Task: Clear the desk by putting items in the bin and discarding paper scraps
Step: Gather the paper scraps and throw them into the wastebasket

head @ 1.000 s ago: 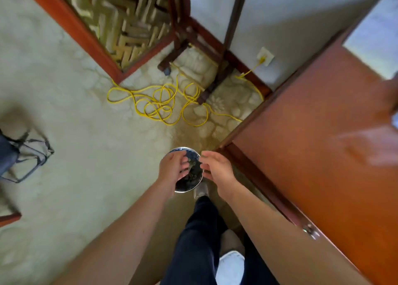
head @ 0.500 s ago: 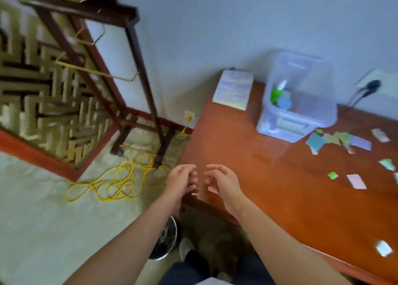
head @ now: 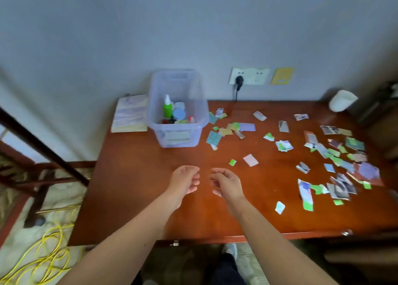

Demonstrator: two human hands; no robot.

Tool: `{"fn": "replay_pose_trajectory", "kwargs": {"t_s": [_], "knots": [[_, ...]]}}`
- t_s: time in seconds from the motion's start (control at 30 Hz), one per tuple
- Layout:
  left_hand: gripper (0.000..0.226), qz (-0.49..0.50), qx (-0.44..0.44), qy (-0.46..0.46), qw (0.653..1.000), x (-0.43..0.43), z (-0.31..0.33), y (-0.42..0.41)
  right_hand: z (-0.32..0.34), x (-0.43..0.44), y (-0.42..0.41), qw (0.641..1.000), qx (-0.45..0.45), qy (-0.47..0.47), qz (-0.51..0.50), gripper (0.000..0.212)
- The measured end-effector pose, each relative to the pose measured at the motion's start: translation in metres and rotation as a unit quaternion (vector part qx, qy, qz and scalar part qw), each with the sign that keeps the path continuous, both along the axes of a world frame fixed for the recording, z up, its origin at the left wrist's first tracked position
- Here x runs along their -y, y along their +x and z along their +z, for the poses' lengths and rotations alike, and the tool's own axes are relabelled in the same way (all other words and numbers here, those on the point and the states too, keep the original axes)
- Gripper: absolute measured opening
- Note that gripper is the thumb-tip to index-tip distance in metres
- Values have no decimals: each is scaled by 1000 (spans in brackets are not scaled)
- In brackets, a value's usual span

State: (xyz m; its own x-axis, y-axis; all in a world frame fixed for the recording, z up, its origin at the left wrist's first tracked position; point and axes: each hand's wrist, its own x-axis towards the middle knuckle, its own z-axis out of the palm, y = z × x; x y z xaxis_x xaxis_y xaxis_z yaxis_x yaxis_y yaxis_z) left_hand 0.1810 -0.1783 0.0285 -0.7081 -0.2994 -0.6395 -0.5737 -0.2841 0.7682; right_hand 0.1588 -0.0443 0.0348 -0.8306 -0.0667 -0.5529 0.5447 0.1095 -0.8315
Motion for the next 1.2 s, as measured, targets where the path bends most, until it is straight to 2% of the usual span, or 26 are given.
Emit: {"fn": "replay_pose_trajectory", "kwargs": {"t_s": [0.27,0.33,0.53,0.67,0.8,1.0,1.1,1.2], "knots": [[15,-104,24,-16,994,-107,-17,-55,-22,-115,-42,997,-2,65,-46,14],[15,-148,23,-23,988,-132,-25,-63,-33,-142,-47,993,-10,111,-41,15],[21,-283,14,-43,958,-195,-55,-75,-69,-214,-49,950,-7,304,69,26],[21,-346,13,-92,933,-219,-73,-79,-82,-235,-49,918,3,373,133,42],[21,-369,27,-140,919,-228,-87,-82,-89,-240,-49,886,10,425,185,51],[17,-376,44,-165,911,-229,-96,-87,-94,-235,-50,854,-32,467,229,39],[18,-371,43,-169,912,-229,-98,-89,-94,-236,-53,860,-26,452,236,33],[19,-361,31,-174,916,-232,-93,-92,-94,-238,-57,887,-25,411,209,11]]}}
